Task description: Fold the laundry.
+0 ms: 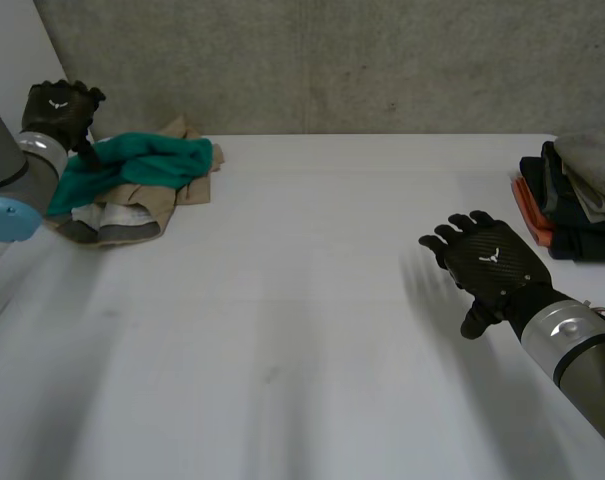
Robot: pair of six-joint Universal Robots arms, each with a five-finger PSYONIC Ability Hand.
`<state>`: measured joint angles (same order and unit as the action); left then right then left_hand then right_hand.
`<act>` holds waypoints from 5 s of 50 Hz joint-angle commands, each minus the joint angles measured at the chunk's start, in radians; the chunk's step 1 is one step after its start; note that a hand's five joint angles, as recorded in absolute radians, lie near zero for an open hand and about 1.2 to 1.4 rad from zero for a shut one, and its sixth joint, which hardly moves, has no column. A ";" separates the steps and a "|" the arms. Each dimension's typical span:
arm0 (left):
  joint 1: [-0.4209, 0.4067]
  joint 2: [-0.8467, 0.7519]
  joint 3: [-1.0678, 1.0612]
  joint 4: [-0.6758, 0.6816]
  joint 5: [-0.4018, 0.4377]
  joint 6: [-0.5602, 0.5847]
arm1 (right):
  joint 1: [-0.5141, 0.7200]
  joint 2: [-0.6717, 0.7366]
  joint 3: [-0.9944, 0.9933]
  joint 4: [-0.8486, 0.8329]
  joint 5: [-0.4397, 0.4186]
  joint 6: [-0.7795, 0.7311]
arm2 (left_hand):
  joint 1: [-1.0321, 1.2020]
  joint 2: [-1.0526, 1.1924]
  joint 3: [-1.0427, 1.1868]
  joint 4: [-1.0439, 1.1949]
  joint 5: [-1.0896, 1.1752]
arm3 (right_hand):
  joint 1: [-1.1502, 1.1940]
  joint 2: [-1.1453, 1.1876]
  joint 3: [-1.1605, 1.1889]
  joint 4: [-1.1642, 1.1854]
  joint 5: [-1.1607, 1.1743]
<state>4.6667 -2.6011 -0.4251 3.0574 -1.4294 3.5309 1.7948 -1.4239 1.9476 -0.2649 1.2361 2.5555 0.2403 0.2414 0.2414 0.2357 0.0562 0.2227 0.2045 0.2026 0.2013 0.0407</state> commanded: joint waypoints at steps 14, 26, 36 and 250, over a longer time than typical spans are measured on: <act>0.041 -0.436 0.580 -0.149 0.037 0.482 | -0.017 0.036 0.008 -0.002 0.000 -0.089 | 0.108 0.107 0.107 0.113 0.118 | -0.048 -0.030 -0.028 -0.027 -0.041; 0.055 -0.505 0.592 -0.077 0.093 0.740 | -0.008 0.037 0.010 0.001 -0.001 -0.127 | 0.683 0.682 0.682 0.688 0.693 | -0.048 -0.030 -0.028 -0.027 -0.041; 0.079 -0.472 0.528 0.150 -0.006 0.729 | -0.002 0.056 0.010 0.001 0.006 -0.144 | 1.156 1.155 1.155 1.161 1.166 | -0.048 -0.030 -0.028 -0.027 -0.041; -0.054 -0.305 0.421 -0.160 0.147 0.553 | -0.063 0.094 0.014 -0.008 -0.026 -0.343 | 1.156 1.155 1.155 1.161 1.166 | -0.048 -0.030 -0.028 -0.027 -0.041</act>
<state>4.6457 -3.0471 0.1178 2.8140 -1.2070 4.2514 1.7312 -1.3251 1.9582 -0.2731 1.2071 2.2227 0.9890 1.0188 1.0141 1.0194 0.8416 0.2227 0.2045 0.2026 0.2013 0.0407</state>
